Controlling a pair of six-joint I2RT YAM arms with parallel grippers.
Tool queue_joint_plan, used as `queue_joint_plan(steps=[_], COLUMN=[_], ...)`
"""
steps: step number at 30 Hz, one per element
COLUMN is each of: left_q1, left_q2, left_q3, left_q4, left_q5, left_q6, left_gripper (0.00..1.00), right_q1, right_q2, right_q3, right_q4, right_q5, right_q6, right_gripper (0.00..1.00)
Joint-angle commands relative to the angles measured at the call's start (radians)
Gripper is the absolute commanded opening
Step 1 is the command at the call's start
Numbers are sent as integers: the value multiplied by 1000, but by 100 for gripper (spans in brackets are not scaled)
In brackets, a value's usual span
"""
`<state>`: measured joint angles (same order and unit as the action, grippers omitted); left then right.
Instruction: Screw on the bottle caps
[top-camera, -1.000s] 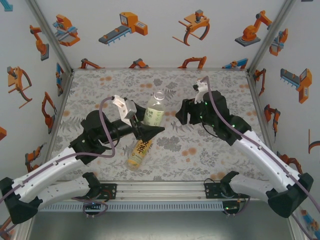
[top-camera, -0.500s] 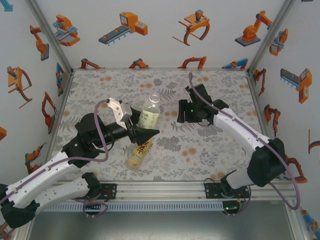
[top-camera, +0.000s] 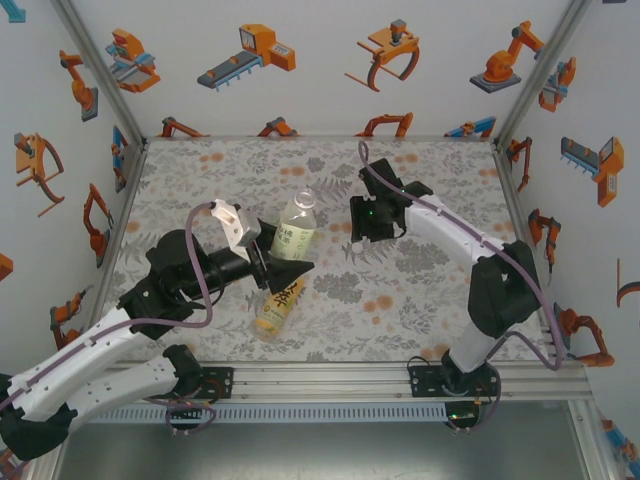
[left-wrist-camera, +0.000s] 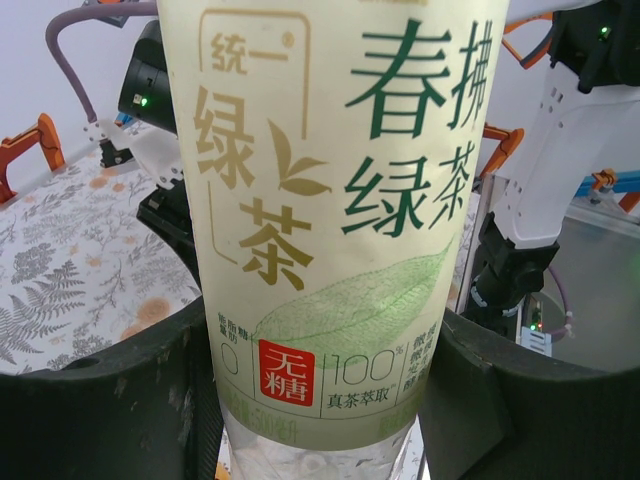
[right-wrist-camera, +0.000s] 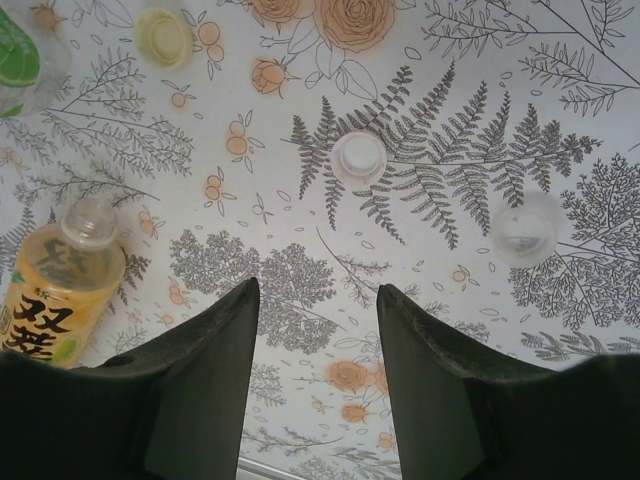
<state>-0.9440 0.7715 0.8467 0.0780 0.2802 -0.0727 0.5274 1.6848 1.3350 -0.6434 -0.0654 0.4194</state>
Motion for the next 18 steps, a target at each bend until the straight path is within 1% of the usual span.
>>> queue_joint_plan(steps=[1, 11, 18], left_q1=[-2, -3, -3], left_q2=[-20, -45, -69], left_q3=[-3, -3, -9], left_q4=[-1, -21, -43], left_q5=[-4, -24, -45], left_q6=[19, 27, 30], left_gripper=[0, 0, 0], right_q1=[-6, -6, -6], right_q2=[20, 81, 105], right_q3=[42, 74, 83], right_q4=[-30, -33, -39], right_q5=[10, 12, 35], right_q6=[-25, -37, -37], right_gripper=[48, 46, 45])
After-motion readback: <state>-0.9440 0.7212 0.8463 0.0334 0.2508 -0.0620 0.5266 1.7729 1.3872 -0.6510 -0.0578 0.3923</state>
